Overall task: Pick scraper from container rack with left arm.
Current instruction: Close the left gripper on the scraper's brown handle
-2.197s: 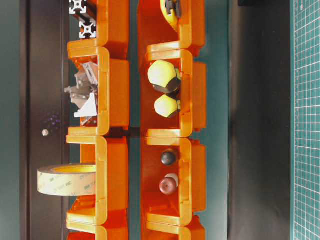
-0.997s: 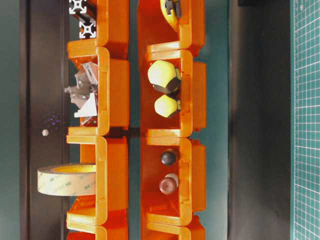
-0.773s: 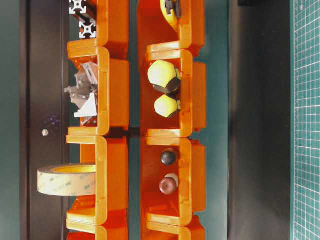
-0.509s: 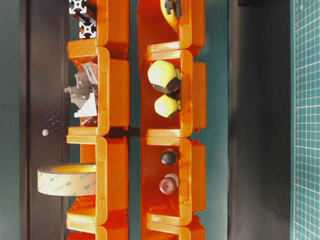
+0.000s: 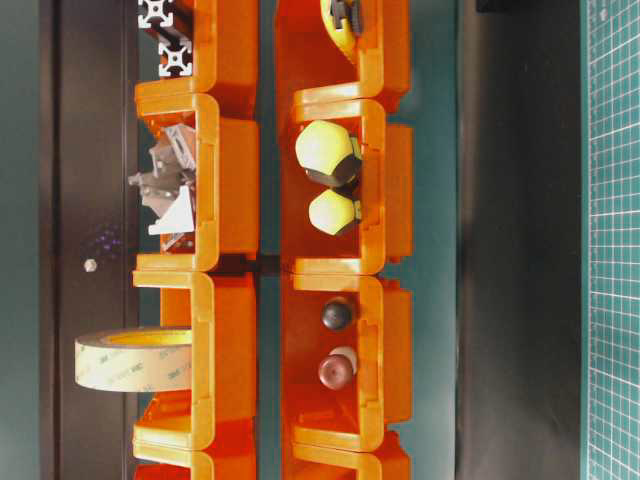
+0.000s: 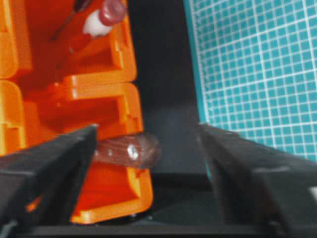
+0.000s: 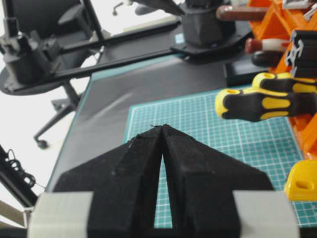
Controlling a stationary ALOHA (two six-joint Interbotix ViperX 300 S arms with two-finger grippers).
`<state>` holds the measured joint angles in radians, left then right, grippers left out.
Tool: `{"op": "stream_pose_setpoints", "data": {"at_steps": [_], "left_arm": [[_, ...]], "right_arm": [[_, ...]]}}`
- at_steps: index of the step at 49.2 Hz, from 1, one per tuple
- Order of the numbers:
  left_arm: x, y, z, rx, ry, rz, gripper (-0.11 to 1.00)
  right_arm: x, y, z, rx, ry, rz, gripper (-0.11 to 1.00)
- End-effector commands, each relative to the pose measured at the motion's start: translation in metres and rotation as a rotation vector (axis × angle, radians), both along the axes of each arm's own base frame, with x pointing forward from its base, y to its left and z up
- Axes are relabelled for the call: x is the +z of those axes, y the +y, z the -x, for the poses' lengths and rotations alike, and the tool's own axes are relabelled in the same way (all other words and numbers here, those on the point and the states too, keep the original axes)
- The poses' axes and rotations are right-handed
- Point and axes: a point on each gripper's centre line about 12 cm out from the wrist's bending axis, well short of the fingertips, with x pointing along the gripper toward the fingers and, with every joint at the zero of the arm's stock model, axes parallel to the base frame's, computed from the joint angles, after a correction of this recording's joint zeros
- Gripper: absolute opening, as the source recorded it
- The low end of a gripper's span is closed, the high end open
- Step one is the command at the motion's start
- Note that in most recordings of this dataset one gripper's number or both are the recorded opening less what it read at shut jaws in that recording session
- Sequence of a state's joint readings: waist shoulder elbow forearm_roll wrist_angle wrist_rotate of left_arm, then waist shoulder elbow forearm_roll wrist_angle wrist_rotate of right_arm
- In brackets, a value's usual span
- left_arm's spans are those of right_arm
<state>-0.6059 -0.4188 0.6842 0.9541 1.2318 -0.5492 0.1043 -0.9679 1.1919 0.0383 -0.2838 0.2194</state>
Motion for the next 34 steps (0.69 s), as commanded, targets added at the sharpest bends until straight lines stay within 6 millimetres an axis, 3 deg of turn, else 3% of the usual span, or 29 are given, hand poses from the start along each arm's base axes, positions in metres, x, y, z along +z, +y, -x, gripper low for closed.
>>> {"op": "stream_pose_setpoints", "data": {"at_steps": [1,21,34], "left_arm": [[0.001,0.006,0.001,-0.002,-0.02,0.016,0.88],[-0.022,0.046,-0.002,0.085,-0.001,0.032,0.91],[-0.023,0.047,-0.005,0.073,-0.01,0.048,0.88]], "right_arm": [[0.014,0.001,-0.003,0.002,-0.03,-0.011,0.01],[0.012,0.001,-0.003,0.002,-0.027,-0.012,0.01],[0.011,0.001,-0.003,0.002,-0.023,-0.012,0.01]]}}
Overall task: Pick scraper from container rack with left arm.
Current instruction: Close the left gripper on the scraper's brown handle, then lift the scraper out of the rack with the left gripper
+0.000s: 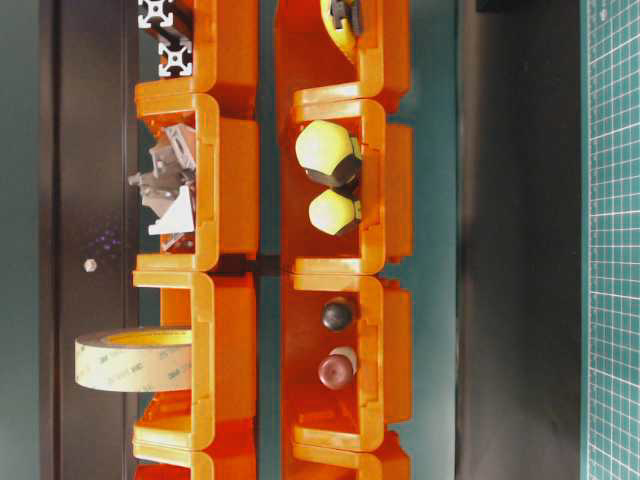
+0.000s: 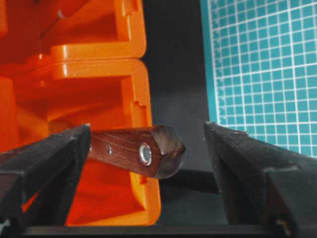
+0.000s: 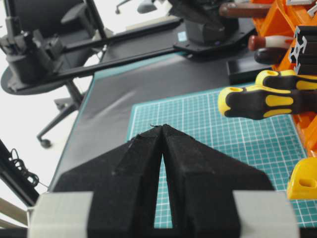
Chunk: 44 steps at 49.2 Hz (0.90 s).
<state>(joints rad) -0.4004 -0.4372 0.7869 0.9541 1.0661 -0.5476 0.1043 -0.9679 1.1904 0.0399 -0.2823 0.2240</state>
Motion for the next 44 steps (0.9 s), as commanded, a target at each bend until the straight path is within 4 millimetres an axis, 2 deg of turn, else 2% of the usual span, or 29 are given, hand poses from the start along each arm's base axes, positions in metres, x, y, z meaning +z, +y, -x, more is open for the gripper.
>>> {"op": "stream_pose_setpoints", "data": {"at_steps": [1,5,11,13,20,26,39,44], "left_arm": [[0.006,0.0,0.0,0.001,-0.022,0.009,0.86],[0.007,-0.001,-0.001,-0.002,-0.024,0.013,0.72],[0.008,-0.004,-0.001,0.002,-0.025,0.018,0.38],[0.01,-0.004,-0.001,0.01,-0.024,0.015,0.31],[0.019,-0.007,-0.003,0.025,-0.025,0.0,0.31],[0.04,-0.015,-0.003,0.027,-0.045,-0.011,0.31],[0.107,-0.047,0.012,-0.032,-0.116,-0.001,0.21],[0.133,-0.062,0.017,-0.084,-0.15,0.021,0.21]], "right_arm": [[0.011,0.001,-0.003,0.003,-0.024,-0.006,0.01],[0.012,0.001,-0.003,0.003,-0.026,-0.006,0.01],[0.011,0.001,-0.003,0.003,-0.026,-0.006,0.01],[0.012,0.001,-0.003,0.003,-0.027,-0.006,0.01],[0.013,0.001,-0.002,0.003,-0.033,-0.007,0.01],[0.012,0.001,-0.002,0.003,-0.03,-0.005,0.01],[0.013,0.001,-0.002,0.003,-0.032,-0.005,0.01],[0.012,0.0,-0.002,-0.001,-0.03,-0.006,0.01]]}}
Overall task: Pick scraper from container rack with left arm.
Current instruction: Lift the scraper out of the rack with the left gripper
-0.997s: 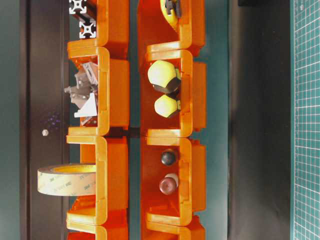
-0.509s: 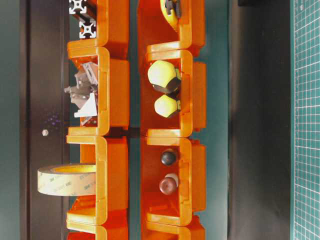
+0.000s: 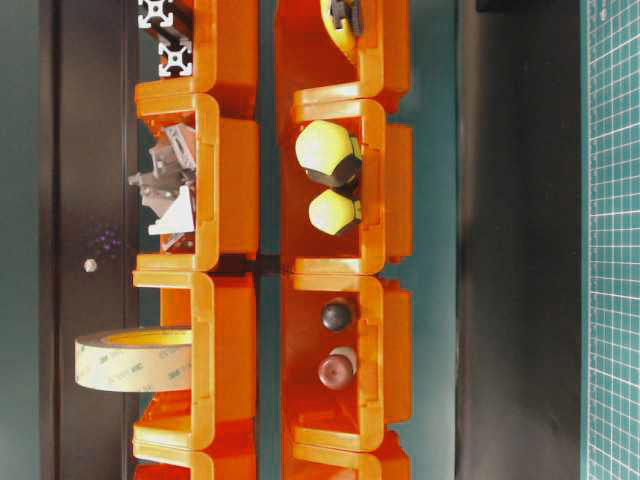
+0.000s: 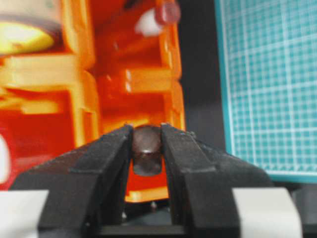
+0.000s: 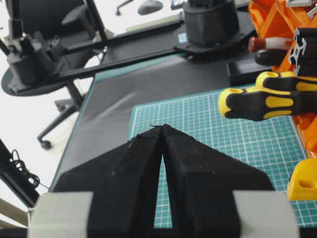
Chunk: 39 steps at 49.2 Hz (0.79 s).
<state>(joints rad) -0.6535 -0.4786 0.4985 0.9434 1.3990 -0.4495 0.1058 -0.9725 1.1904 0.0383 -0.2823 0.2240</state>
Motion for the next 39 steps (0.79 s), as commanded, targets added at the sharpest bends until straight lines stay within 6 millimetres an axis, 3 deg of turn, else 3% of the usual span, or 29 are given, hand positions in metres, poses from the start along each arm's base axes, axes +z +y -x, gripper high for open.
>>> {"op": "stream_pose_setpoints", "data": {"at_steps": [1,12,21,29,39], "left_arm": [[0.036,-0.015,0.005,-0.052,-0.07,0.046,0.21],[0.073,-0.042,0.017,-0.156,-0.021,-0.007,0.21],[0.086,-0.072,0.0,-0.277,-0.042,-0.018,0.21],[0.076,-0.092,-0.026,-0.372,-0.085,-0.019,0.21],[0.034,-0.089,-0.064,-0.428,-0.074,-0.045,0.21]], "right_arm": [[0.011,0.0,-0.003,-0.004,-0.025,-0.007,0.01],[0.012,-0.001,-0.003,-0.009,-0.029,-0.007,0.01],[0.012,-0.002,-0.003,-0.013,-0.03,-0.008,0.01],[0.013,-0.002,-0.002,-0.016,-0.03,-0.021,0.01],[0.014,-0.003,-0.002,-0.021,-0.033,-0.037,0.01]]}}
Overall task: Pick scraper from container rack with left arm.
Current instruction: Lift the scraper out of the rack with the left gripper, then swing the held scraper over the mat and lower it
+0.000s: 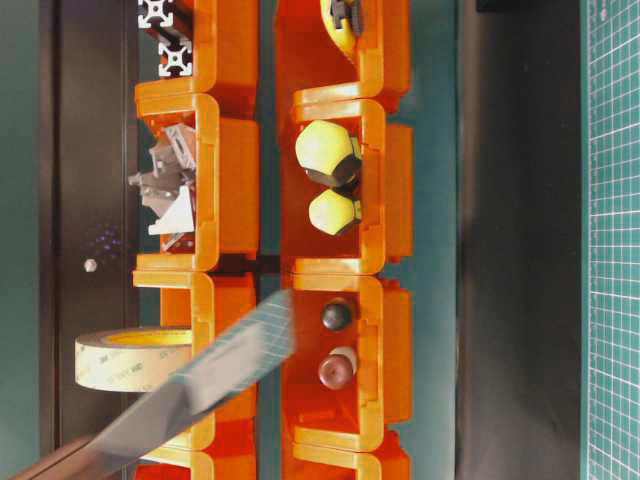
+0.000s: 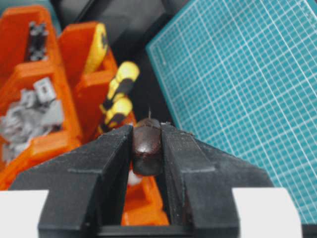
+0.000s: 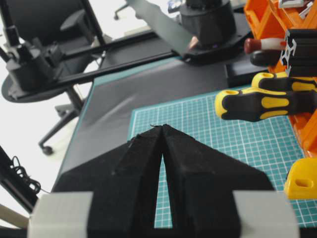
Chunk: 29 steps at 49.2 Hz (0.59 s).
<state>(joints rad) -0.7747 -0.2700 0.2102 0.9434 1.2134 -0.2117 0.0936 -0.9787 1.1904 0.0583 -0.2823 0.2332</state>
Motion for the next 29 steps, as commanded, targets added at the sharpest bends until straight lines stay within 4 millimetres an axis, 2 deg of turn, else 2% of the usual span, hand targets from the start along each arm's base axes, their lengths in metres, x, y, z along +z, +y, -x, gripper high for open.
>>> {"op": "stream_pose_setpoints", "data": {"at_steps": [1,17,25,29], "left_arm": [[-0.012,0.006,-0.019,-0.031,-0.024,0.008,0.21],[-0.08,0.041,-0.082,-0.091,-0.003,0.029,0.21],[-0.102,0.057,-0.099,-0.065,0.031,0.024,0.21],[-0.109,0.058,-0.104,-0.077,0.035,0.03,0.21]], "right_arm": [[0.013,0.0,-0.003,-0.004,-0.029,-0.007,0.01],[0.015,-0.001,0.0,-0.011,-0.029,-0.036,0.01],[0.016,-0.001,0.002,-0.01,-0.027,-0.039,0.01],[0.018,-0.001,0.002,-0.009,-0.027,-0.039,0.01]]}}
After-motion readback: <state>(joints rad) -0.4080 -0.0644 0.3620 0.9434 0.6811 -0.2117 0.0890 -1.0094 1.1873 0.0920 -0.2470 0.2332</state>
